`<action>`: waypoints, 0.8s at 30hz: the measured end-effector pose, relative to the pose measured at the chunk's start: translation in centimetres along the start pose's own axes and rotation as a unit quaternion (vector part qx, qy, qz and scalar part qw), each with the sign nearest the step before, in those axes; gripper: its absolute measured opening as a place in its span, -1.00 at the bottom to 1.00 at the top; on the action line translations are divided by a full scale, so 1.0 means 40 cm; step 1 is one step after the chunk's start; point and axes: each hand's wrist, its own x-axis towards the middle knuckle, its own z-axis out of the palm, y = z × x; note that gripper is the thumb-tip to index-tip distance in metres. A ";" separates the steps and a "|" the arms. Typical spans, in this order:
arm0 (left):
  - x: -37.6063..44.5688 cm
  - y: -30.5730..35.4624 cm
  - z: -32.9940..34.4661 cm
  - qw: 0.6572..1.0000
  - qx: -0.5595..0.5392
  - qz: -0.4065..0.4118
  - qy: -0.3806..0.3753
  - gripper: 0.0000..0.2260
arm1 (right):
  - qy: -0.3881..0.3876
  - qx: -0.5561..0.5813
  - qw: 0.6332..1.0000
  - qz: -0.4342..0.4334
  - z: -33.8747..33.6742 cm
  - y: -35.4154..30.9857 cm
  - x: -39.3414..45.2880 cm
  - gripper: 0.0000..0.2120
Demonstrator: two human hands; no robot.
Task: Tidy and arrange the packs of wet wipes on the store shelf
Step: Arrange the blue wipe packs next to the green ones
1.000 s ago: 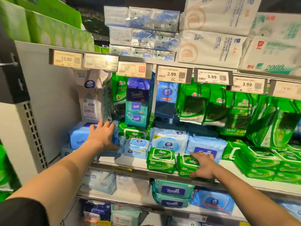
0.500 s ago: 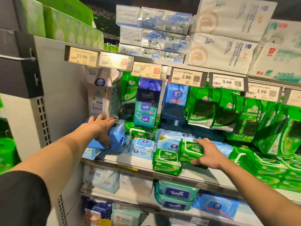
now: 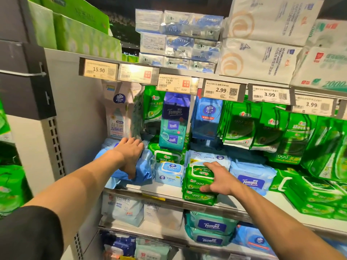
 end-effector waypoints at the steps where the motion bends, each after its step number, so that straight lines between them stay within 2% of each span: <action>1: -0.003 0.003 -0.001 1.000 -0.005 0.003 0.001 -0.08 | 0.000 0.001 1.000 -0.003 0.002 0.003 -0.003 0.00; 9: -0.047 0.065 -0.041 0.999 -0.005 0.006 0.047 -0.13 | -0.008 0.032 0.999 -0.027 -0.025 0.043 -0.030 0.14; 15: -0.112 0.198 -0.103 0.994 -0.056 -0.018 0.097 -0.15 | -0.016 0.024 0.998 -0.062 -0.083 0.114 -0.091 0.22; 19: -0.144 0.307 -0.135 0.985 -0.089 -0.037 0.141 -0.20 | -0.009 0.024 0.994 -0.106 -0.117 0.150 -0.140 0.30; 24: -0.181 0.425 -0.199 0.978 -0.076 -0.026 0.191 -0.25 | 0.005 0.035 0.983 -0.182 -0.139 0.132 -0.214 0.40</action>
